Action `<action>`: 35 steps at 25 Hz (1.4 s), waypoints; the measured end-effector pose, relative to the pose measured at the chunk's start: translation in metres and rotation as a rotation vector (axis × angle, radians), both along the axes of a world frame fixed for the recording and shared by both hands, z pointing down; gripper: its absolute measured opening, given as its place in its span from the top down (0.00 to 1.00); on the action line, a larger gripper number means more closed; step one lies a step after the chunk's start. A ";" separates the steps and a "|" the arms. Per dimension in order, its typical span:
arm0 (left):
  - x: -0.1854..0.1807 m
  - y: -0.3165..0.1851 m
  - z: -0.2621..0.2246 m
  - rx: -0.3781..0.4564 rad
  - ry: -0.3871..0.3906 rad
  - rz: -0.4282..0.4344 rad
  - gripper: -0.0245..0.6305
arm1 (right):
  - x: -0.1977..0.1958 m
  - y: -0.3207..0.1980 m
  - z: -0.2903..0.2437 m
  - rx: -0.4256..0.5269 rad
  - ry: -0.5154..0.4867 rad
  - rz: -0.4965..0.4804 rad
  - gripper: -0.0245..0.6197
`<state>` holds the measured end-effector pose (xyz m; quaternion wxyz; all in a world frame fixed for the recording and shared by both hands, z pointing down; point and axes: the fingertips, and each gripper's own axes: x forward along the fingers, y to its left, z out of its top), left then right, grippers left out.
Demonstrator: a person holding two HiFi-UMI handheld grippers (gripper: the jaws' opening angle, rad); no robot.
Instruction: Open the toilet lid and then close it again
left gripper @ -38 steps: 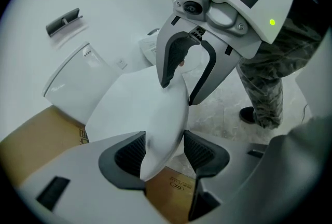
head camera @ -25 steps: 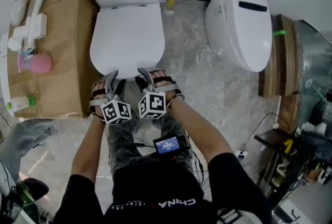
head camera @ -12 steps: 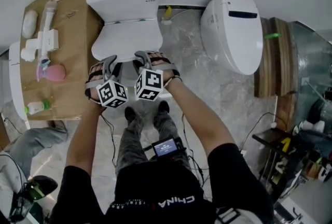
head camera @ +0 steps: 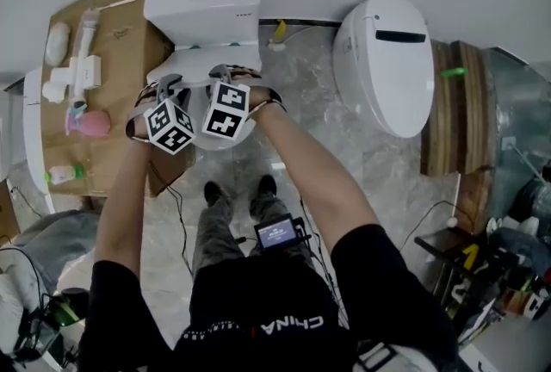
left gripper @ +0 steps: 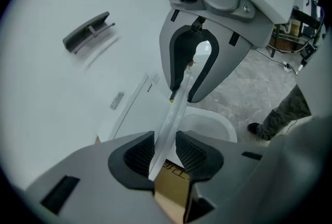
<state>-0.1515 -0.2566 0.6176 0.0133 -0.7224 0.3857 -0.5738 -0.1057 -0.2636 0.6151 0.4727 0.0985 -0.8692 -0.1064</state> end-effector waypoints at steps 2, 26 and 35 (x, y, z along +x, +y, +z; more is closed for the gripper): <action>-0.001 -0.009 -0.003 -0.029 -0.013 -0.003 0.77 | -0.001 -0.009 -0.004 -0.030 -0.004 0.006 0.78; -0.026 -0.136 -0.047 -0.141 0.176 0.129 0.77 | -0.030 -0.137 -0.032 -0.181 0.077 0.150 0.78; -0.037 -0.189 -0.048 -0.163 0.220 0.064 0.77 | -0.040 -0.189 -0.035 -0.249 0.049 0.123 0.78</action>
